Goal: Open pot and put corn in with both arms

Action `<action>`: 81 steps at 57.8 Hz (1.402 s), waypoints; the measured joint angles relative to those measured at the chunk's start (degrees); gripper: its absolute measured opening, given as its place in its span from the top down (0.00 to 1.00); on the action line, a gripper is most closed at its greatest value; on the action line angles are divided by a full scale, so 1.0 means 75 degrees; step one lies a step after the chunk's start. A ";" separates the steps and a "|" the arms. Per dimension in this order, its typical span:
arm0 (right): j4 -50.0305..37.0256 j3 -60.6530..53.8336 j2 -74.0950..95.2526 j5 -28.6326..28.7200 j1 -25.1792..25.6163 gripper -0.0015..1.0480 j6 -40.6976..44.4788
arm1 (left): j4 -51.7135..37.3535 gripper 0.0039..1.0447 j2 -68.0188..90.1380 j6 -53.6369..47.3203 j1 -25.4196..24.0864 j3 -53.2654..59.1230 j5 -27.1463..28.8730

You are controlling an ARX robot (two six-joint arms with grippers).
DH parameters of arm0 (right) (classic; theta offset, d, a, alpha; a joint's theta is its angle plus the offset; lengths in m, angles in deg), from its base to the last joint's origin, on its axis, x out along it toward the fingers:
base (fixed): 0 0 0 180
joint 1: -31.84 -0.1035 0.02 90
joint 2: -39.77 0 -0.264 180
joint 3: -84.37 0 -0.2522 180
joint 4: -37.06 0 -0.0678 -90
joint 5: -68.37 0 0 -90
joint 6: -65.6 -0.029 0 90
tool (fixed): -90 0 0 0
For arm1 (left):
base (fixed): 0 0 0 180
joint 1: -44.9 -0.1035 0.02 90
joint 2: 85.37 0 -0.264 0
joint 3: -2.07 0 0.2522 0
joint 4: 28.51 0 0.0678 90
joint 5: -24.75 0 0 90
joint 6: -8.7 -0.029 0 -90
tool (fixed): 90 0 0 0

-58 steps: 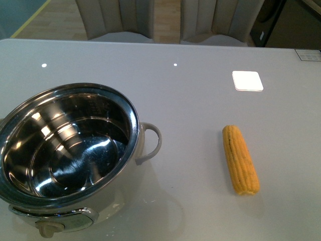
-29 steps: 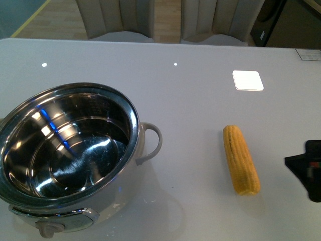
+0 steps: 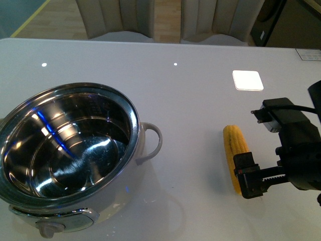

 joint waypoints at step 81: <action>0.1029 0.1448 -0.2704 0.1719 -0.2162 0.80 -0.2366 | 0.0000 0.07 0.0000 -0.0003 0.0000 0.0000 0.0000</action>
